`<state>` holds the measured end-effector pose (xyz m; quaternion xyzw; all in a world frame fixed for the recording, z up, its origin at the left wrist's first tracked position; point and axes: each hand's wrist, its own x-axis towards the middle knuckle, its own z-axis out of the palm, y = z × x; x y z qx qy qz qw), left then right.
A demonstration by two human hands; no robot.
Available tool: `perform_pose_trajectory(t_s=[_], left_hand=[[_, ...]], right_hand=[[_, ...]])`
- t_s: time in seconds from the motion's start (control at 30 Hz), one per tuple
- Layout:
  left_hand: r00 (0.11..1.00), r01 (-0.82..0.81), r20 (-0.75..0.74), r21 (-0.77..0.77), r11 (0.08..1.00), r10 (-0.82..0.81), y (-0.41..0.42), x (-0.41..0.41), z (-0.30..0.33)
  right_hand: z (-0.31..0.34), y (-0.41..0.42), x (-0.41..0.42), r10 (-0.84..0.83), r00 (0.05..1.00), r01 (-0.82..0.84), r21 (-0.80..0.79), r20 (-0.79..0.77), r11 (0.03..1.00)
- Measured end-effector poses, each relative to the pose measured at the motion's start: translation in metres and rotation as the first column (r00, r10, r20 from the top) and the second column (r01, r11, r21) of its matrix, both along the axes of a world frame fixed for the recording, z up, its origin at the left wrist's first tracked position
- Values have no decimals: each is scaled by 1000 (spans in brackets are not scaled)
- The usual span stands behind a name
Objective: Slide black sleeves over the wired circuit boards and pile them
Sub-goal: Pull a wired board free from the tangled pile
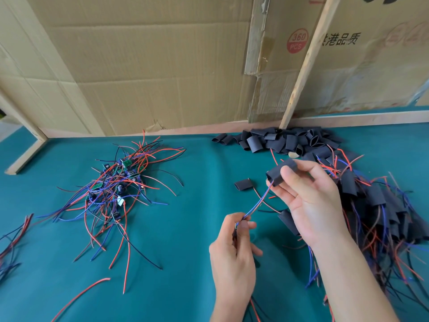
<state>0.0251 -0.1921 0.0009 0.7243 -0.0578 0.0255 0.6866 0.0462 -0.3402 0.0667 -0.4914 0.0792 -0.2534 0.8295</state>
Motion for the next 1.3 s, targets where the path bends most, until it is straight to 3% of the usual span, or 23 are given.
perform_pose_trajectory(t_s=[0.13, 0.27, 0.43, 0.73, 1.07, 1.2, 1.3], left_hand=[[1000, -24, 2, -36, 999, 24, 0, 0, 2], [1000, -21, -17, -75, 997, 20, 0, 0, 4], [997, 4, -81, -84, 996, -11, 2, 0, 2], [1000, -16, -29, -138, 990, 12, -1, 1, -2], [998, -54, 9, -155, 986, 56, 0, 1, 5], [1000, 11, 16, -187, 982, -8, 0, -1, 6], [1000, 15, 1, -193, 981, -15, 1, -1, 5]], right_hand=[[-8, 9, -1, 93, 984, -115, -142, -150, 983], [-13, 20, -3, 206, 916, -324, -334, -344, 885], [-15, 27, -3, 97, 918, -288, -477, -385, 830], [-17, 27, -2, 94, 911, -294, -474, -401, 830], [-16, 28, -3, 218, 843, -427, -364, -492, 828], [-9, 30, -4, 181, 906, -319, -336, -383, 886], [13, 13, -11, 23, 952, -159, -431, -304, 888]])
